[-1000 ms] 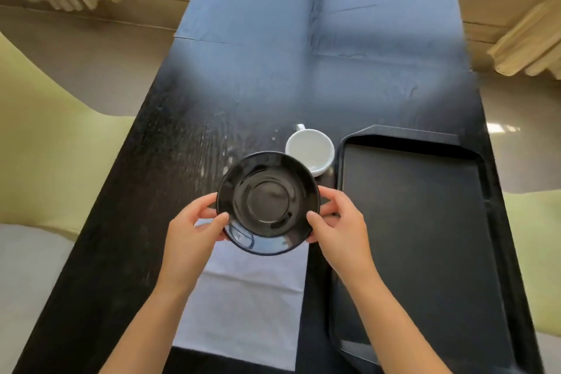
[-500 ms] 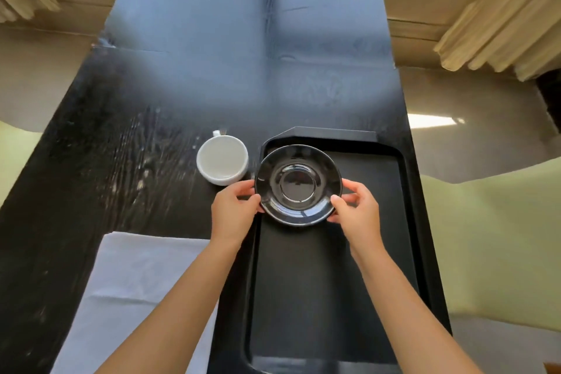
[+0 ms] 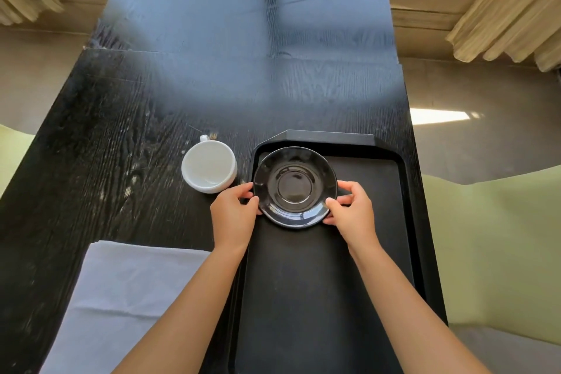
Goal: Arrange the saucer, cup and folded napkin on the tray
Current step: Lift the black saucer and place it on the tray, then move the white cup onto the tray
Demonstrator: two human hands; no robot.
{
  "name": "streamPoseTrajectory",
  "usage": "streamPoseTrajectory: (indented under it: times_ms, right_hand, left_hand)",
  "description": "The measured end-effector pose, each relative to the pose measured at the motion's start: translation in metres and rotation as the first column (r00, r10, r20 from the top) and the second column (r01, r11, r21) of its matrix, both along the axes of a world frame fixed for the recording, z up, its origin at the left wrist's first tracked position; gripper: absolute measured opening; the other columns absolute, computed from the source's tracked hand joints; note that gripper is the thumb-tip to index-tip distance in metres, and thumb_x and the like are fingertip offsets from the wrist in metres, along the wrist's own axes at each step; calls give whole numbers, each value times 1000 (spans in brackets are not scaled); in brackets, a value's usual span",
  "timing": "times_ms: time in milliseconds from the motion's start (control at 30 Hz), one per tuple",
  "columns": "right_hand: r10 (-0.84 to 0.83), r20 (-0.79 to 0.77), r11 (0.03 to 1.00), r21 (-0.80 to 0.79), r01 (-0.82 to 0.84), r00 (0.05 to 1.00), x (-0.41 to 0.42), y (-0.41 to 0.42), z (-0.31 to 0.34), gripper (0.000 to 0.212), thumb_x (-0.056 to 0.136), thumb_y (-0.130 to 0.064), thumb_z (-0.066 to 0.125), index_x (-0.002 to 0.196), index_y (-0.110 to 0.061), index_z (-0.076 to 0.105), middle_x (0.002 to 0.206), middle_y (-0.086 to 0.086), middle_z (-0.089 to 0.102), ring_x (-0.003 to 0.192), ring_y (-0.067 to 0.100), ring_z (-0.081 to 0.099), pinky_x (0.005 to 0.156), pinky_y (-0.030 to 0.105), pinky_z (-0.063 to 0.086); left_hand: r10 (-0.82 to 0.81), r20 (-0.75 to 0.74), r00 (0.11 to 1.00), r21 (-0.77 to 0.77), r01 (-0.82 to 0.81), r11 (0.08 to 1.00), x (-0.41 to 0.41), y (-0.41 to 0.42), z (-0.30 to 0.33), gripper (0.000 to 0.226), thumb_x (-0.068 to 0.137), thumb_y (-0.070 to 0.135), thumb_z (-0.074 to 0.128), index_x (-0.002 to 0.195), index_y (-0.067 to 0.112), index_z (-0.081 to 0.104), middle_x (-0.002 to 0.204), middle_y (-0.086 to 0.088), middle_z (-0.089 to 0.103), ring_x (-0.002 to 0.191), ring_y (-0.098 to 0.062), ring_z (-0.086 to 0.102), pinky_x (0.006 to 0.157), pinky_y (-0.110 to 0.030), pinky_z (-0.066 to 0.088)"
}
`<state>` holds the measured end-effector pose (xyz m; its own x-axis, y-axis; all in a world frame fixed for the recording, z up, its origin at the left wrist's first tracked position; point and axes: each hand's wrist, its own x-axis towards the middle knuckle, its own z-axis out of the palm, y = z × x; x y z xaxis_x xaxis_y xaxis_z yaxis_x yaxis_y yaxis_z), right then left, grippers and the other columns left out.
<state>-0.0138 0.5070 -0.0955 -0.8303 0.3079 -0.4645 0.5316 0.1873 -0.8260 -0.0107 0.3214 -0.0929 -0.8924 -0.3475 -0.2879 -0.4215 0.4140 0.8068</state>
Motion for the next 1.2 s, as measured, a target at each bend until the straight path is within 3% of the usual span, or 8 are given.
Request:
streamPoseTrajectory:
  times_ms: [267, 400, 533, 600, 700, 833, 1033, 1200]
  right_hand:
    - [62, 72, 997, 46, -65, 995, -1, 6, 4, 41, 86, -10, 62, 125, -15, 49, 90, 7, 64, 73, 18, 66, 72, 36, 59]
    - [108, -203, 892, 452, -5, 973, 5, -8, 15, 44, 83, -13, 64, 126, -16, 52, 119, 7, 53, 104, 19, 52, 81, 32, 49]
    - [581, -359, 676, 712, -188, 730, -1, -58, 24, 51, 78, -9, 69, 128, -13, 54, 133, 10, 52, 119, 26, 44, 83, 26, 43]
    - [783, -292, 507, 811, -292, 549, -11, -83, 21, 57, 73, -8, 73, 127, -13, 56, 136, 13, 52, 118, 29, 50, 77, 28, 50]
    - [910, -163, 308, 882, -357, 381, -26, -111, 11, 61, 65, -8, 77, 123, -14, 59, 135, 14, 54, 113, 33, 57, 60, 33, 56]
    - [941, -82, 205, 909, -362, 327, -38, -121, 1, 52, 61, -7, 81, 110, -12, 66, 123, 15, 63, 95, 36, 65, 43, 36, 56]
    - [976, -81, 150, 924, -352, 203, -52, -124, 4, 16, 57, -5, 77, 67, -3, 64, 91, 19, 71, 61, 33, 66, 39, 33, 52]
    - [991, -86, 119, 912, -393, 100, -48, -119, 1, 13, 69, -6, 72, 68, 1, 61, 86, 22, 68, 67, 39, 67, 46, 41, 56]
  left_hand:
    - [-55, 65, 996, 135, 46, 990, 1, -11, 6, 33, 85, 4, 60, 118, 8, 63, 83, 3, 68, 69, -7, 67, 83, -34, 57]
    - [-77, -13, 997, 44, 77, 996, 18, -37, 16, 28, 85, 10, 63, 113, 12, 64, 92, 4, 68, 82, -5, 66, 77, -14, 51]
    - [-245, -314, 917, -443, 86, 892, 33, -82, 20, 35, 80, 5, 69, 115, 7, 62, 116, -9, 60, 106, -21, 57, 85, -30, 53]
    - [-423, -249, 871, -643, 178, 745, 25, -104, 14, 51, 76, 9, 73, 124, 6, 57, 132, -17, 52, 123, -30, 47, 96, -38, 46]
    - [-612, -45, 790, -770, 363, 525, 9, -120, 10, 70, 68, 14, 80, 132, 8, 51, 143, -21, 42, 135, -36, 37, 87, -41, 52]
    - [-681, 49, 731, -780, 453, 431, -4, -128, 7, 63, 64, 15, 84, 122, 7, 60, 136, -19, 53, 124, -36, 52, 62, -40, 59]
    - [-677, -109, 728, -751, 386, 537, 1, -129, -6, 23, 75, 7, 73, 97, 5, 65, 103, -9, 67, 83, -30, 65, 53, -39, 57]
    - [-626, -189, 756, -712, 334, 618, 15, -127, -9, 11, 78, 8, 72, 86, 4, 65, 86, -8, 68, 72, -28, 64, 55, -38, 55]
